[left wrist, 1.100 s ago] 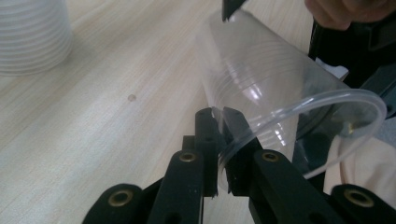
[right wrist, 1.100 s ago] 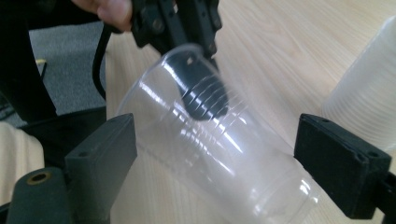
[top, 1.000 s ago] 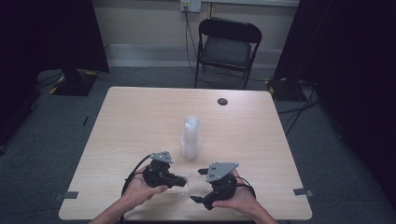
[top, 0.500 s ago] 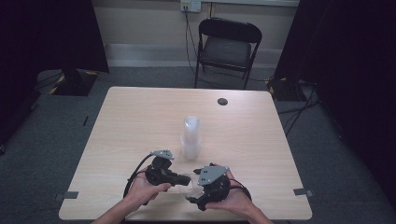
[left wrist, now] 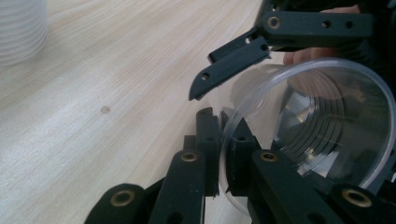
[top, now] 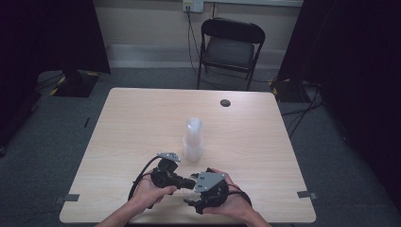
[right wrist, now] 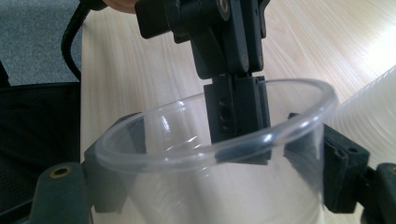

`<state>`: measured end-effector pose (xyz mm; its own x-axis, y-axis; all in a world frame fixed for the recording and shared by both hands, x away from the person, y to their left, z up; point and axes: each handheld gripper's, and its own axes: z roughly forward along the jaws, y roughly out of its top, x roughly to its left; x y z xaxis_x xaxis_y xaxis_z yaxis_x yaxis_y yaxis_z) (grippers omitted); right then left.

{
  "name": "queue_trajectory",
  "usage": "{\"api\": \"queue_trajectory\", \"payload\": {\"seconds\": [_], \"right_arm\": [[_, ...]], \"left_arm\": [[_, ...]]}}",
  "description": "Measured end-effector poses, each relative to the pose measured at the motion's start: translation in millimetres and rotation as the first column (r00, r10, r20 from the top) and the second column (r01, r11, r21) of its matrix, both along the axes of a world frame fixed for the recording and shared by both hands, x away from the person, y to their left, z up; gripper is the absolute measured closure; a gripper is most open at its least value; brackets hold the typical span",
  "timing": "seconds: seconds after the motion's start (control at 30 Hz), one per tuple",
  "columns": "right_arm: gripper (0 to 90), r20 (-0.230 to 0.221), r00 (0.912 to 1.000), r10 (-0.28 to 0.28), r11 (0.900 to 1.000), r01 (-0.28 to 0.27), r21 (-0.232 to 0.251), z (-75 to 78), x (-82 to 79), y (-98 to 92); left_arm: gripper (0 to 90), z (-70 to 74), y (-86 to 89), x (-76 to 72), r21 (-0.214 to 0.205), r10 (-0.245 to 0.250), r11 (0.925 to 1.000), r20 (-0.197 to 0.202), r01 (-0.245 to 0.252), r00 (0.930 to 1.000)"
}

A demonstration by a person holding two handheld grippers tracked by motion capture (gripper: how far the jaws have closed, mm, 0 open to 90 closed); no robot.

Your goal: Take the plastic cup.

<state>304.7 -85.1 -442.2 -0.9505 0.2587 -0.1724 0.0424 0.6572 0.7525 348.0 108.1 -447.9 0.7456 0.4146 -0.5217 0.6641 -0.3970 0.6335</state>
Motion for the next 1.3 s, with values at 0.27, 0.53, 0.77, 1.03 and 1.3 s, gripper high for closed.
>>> {"api": "queue_trajectory", "payload": {"seconds": [0.27,0.53,0.77,1.03,1.3], "right_arm": [[25.3,0.035,0.9994,0.004,1.0000,-0.004,0.000,2.5,-5.0,1.9],[27.2,0.045,0.9990,-0.006,1.0000,0.007,-0.006,1.1,-5.2,3.4],[30.2,0.044,0.9990,-0.010,0.9999,0.009,0.013,3.1,-4.5,1.2],[30.9,0.043,0.9973,-0.059,0.9969,0.057,0.055,6.8,0.8,-5.8],[30.6,0.030,0.9945,-0.101,0.9924,0.098,0.073,6.9,6.0,-11.3]], "left_arm": [[86.1,-3.7,3.5,4.6,0.033,0.011,0.9994,-0.022,-0.010,0.9997],[86.2,-3.8,2.6,3.9,0.026,0.030,0.9992,-0.024,-0.029,0.9993],[84.8,-3.3,3.2,3.1,0.007,0.039,0.9992,0.010,-0.039,0.9992],[75.8,0.5,7.0,1.6,-0.041,0.080,0.9961,0.049,-0.078,0.9956],[73.9,5.3,13.4,-0.9,-0.092,0.092,0.9924,0.115,-0.082,0.9891]]}}
